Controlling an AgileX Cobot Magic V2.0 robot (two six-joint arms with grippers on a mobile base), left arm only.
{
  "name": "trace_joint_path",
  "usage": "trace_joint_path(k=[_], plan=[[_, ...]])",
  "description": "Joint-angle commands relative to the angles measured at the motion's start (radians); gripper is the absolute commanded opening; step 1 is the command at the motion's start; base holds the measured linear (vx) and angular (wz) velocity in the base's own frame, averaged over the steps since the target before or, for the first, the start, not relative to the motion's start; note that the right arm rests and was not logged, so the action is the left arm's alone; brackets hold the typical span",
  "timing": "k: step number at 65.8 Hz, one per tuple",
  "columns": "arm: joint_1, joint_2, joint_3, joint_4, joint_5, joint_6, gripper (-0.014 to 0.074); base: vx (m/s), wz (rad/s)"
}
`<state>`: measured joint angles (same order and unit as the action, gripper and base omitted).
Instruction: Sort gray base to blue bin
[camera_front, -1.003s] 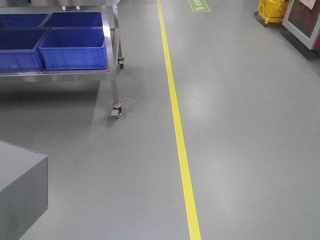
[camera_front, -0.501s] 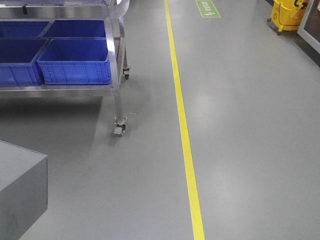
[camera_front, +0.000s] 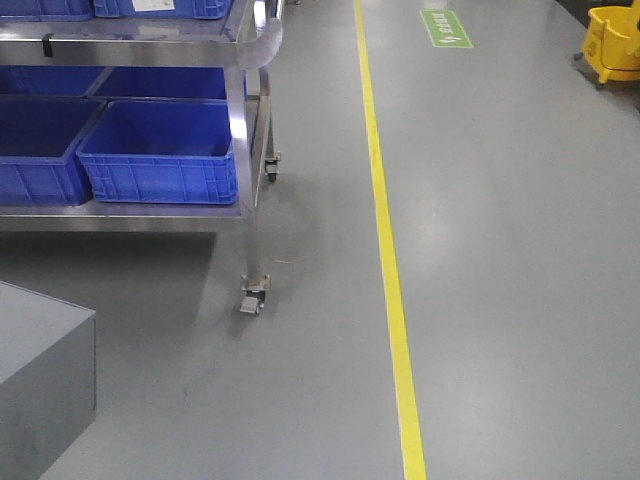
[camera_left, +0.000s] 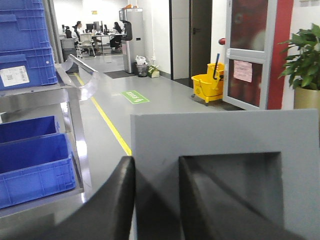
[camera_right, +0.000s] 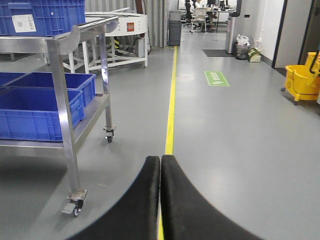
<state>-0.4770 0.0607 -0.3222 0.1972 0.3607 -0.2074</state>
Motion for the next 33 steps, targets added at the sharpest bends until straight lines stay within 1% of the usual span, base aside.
trace_joint_path(k=[1,9,16,24,33], plan=[[-0.004,0.010,-0.027,0.001,-0.109,-0.013,-0.0006,0.39,0.14],[-0.004,0.010,-0.027,0.001,-0.109,-0.013,-0.0006,0.38,0.24],[-0.004,0.010,-0.027,0.001,-0.109,-0.013,-0.0006,0.36,0.42],[-0.004,0.010,-0.027,0.001,-0.109,-0.013,-0.0006,0.35,0.59],[-0.004,0.010,-0.027,0.001,-0.109,-0.013,-0.0006,0.34,0.74]])
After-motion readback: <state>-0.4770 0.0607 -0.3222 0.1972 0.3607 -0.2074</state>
